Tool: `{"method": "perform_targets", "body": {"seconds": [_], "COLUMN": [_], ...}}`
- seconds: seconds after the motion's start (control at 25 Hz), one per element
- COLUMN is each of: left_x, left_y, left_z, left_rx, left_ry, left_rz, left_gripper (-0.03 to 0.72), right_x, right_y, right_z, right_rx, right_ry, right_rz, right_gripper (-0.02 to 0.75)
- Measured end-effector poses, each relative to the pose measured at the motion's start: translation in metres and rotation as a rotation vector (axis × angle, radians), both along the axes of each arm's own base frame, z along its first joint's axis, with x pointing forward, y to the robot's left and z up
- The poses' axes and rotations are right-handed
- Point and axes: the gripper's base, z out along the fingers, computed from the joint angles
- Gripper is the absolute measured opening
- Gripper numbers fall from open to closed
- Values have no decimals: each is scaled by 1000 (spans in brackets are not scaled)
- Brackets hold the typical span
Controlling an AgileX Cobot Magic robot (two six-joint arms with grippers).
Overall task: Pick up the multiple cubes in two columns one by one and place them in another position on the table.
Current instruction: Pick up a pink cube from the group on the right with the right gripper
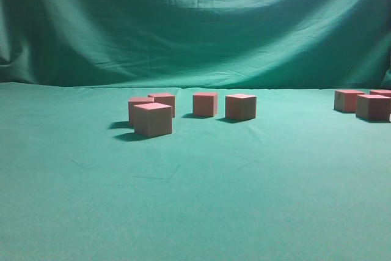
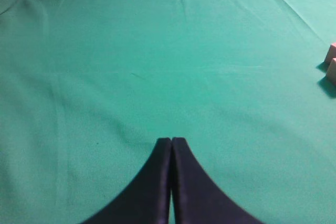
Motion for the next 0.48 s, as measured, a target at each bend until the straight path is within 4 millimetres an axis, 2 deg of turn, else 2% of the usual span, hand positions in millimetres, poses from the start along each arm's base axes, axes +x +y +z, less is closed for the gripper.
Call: {"method": "perform_targets", "body": {"seconds": [0.48], "left_x": [0], "left_y": [0], "left_z": [0], "left_rx": [0], "left_ry": [0], "left_rz": [0], "left_gripper": [0], "right_x": [28], "right_y": [2], "right_z": [-33], "right_rx": [-11], "right_ry": [-31], "right_rz": [41], "right_gripper": [573]}}
